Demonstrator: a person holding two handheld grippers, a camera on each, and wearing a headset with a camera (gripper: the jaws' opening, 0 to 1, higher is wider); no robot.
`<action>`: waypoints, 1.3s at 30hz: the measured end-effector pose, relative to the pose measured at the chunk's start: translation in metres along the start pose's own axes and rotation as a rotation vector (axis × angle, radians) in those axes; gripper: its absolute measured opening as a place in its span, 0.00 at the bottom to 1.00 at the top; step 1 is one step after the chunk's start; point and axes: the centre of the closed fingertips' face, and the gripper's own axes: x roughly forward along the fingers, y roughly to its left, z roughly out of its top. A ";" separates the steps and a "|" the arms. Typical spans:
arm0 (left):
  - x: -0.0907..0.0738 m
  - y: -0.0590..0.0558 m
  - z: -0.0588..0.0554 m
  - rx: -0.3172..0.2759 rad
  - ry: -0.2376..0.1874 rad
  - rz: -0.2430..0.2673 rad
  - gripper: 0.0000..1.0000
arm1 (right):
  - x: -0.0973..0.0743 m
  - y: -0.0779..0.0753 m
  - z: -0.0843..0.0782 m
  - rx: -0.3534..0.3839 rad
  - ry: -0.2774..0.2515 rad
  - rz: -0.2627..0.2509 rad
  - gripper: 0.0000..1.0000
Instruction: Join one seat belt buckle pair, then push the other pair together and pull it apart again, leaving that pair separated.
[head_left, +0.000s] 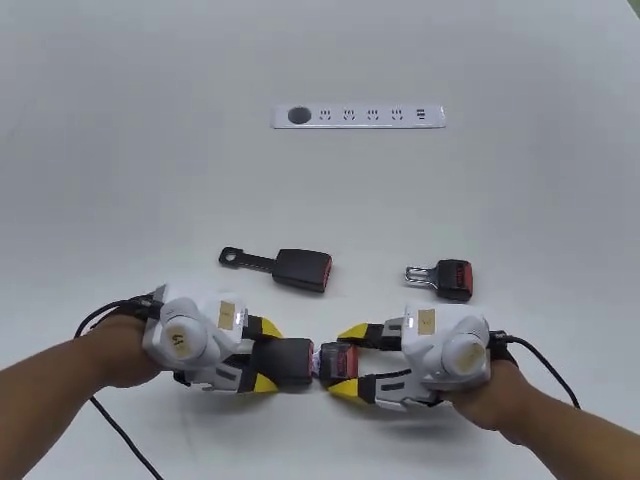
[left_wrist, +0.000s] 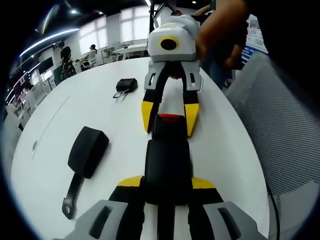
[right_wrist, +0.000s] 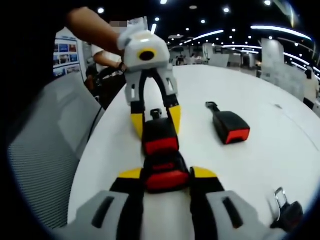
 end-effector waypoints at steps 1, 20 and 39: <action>0.000 0.000 0.000 0.002 -0.001 -0.001 0.34 | -0.001 0.000 0.000 -0.003 0.000 0.003 0.35; 0.000 -0.002 0.001 0.016 -0.048 -0.020 0.33 | -0.003 -0.002 0.000 -0.020 -0.014 0.006 0.34; -0.001 -0.004 0.004 0.007 -0.064 -0.024 0.33 | -0.004 -0.001 0.000 -0.010 -0.035 0.000 0.34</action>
